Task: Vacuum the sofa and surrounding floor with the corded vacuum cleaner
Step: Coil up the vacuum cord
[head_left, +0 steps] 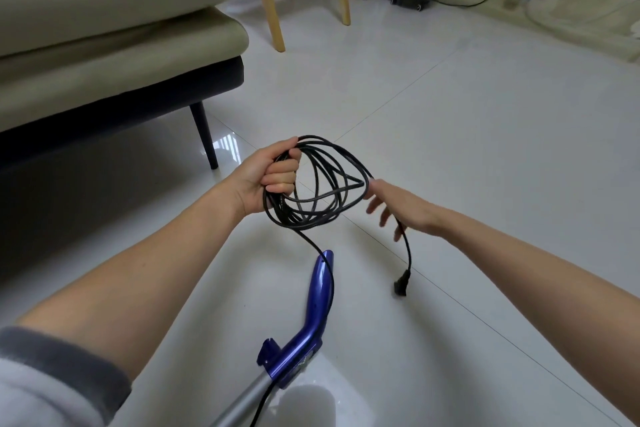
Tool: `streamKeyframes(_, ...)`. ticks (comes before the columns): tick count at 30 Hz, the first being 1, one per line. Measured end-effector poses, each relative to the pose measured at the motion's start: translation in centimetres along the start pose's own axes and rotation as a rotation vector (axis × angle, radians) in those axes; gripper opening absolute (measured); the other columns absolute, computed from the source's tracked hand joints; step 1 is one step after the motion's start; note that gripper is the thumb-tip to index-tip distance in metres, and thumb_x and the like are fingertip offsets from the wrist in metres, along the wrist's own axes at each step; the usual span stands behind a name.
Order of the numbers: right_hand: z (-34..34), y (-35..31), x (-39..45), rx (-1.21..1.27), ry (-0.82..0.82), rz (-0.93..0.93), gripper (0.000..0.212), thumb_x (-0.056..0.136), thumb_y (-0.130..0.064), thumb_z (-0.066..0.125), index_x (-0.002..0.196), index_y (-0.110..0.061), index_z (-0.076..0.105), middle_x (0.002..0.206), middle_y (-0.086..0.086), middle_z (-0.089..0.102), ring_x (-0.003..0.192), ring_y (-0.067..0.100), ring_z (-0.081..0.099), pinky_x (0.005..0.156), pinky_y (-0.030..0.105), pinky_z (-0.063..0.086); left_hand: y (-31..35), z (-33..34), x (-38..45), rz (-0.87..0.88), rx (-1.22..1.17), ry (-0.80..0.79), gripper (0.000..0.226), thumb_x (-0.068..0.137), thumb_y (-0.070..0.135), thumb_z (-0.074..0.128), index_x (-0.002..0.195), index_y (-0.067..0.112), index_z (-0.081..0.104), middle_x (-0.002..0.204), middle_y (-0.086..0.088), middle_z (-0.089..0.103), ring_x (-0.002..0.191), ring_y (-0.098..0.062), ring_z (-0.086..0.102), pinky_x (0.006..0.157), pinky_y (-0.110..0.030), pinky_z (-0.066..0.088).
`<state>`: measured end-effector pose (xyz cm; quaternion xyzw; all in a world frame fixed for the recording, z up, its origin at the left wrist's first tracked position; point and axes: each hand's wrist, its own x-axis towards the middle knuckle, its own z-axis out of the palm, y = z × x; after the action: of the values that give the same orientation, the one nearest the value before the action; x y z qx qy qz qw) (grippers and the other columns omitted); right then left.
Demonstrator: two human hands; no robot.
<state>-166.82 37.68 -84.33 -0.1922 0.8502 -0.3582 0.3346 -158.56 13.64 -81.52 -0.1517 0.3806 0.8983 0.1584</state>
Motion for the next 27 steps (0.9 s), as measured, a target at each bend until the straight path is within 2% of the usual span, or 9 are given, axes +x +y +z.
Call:
streamKeyframes(2,-0.5,-0.6,0.2,0.237,0.011,0.044,0.058,0.098,-0.059,0.025,0.124,-0.014,0.050,0.114,0.008,0.056,0.096,0.028,0.060,0.060,0.037,0.056,0.2,-0.1,0.3,0.018,-0.002,0.065,0.033,0.099,0.032,0.043,0.070,0.017,0.045,0.034,0.009,0.025,0.023,-0.005,0.023,0.026,-0.013,0.018)
streamKeyframes(5,0.5,-0.2,0.6,0.433,0.050,0.240,0.061,0.099,-0.059,0.025,0.120,-0.006,0.048,0.108,0.017,0.059,0.079,0.031,0.066,0.050,0.030,0.052,1.2,-0.1,0.3,0.015,0.056,0.236,0.034,0.101,0.029,0.042,0.070,0.017,0.042,0.037,0.010,0.024,0.025,-0.004,0.021,0.026,-0.013,0.018)
streamKeyframes(8,5.2,1.3,0.6,0.245,-0.177,0.522,0.056,0.099,-0.053,0.036,0.111,0.001,0.046,0.096,0.023,0.064,0.055,0.024,0.064,0.038,0.019,0.032,1.8,-0.3,-0.3,-0.112,0.260,0.379,0.034,0.101,0.024,0.042,0.069,0.017,0.039,0.039,0.009,0.024,0.026,-0.002,0.020,0.027,-0.012,0.016)
streamKeyframes(10,8.7,2.2,0.3,0.118,-0.296,0.593,0.048,0.097,-0.049,0.048,0.101,-0.001,0.047,0.091,0.020,0.063,0.050,0.019,0.062,0.035,0.017,0.030,1.3,-0.6,-0.6,-0.251,0.343,0.404,0.034,0.101,0.023,0.043,0.068,0.016,0.039,0.038,0.009,0.025,0.026,-0.002,0.021,0.027,-0.011,0.016)
streamKeyframes(14,13.4,3.0,-0.6,0.306,-0.279,0.549,0.028,0.094,-0.031,0.060,0.084,-0.007,0.050,0.057,0.009,0.059,0.037,0.015,0.056,0.036,0.017,0.034,-0.5,-1.4,-0.6,-0.352,0.423,0.413,0.034,0.102,0.022,0.042,0.069,0.016,0.038,0.037,0.008,0.024,0.025,-0.003,0.020,0.026,-0.012,0.017)
streamKeyframes(18,16.5,3.7,0.1,0.342,-0.155,0.494,0.032,0.082,-0.031,0.075,0.091,-0.006,0.056,0.067,0.010,0.060,0.045,0.017,0.049,0.040,0.023,0.038,-1.1,-2.6,-0.3,-0.371,0.470,0.430,0.034,0.102,0.022,0.041,0.069,0.017,0.037,0.038,0.008,0.024,0.025,-0.003,0.020,0.026,-0.012,0.017)
streamKeyframes(22,17.2,2.3,1.3,0.329,-0.061,0.372,0.028,0.091,-0.031,0.063,0.096,-0.004,0.059,0.084,0.017,0.064,0.069,0.027,0.061,0.063,0.032,0.055,-0.7,-3.8,0.5,-0.306,0.429,0.438,0.033,0.101,0.022,0.043,0.069,0.017,0.039,0.039,0.009,0.025,0.027,-0.003,0.020,0.027,-0.013,0.017)
streamKeyframes(25,16.0,-0.2,2.6,0.661,0.019,0.330,0.010,0.096,-0.011,0.048,0.097,-0.001,0.052,0.074,0.022,0.057,0.052,0.029,0.061,0.052,0.036,0.057,0.7,-4.1,0.5,-0.198,0.349,0.445,0.033,0.101,0.024,0.043,0.069,0.017,0.039,0.038,0.010,0.025,0.027,-0.002,0.020,0.027,-0.013,0.017)
streamKeyframes(27,14.5,-1.8,3.1,0.701,0.121,0.274,0.006,0.095,-0.008,0.046,0.097,-0.003,0.048,0.063,0.017,0.053,0.042,0.026,0.056,0.049,0.035,0.055,2.1,-3.9,-0.5,-0.129,0.293,0.471,0.034,0.101,0.025,0.042,0.069,0.018,0.039,0.038,0.010,0.024,0.027,-0.002,0.019,0.027,-0.013,0.017)
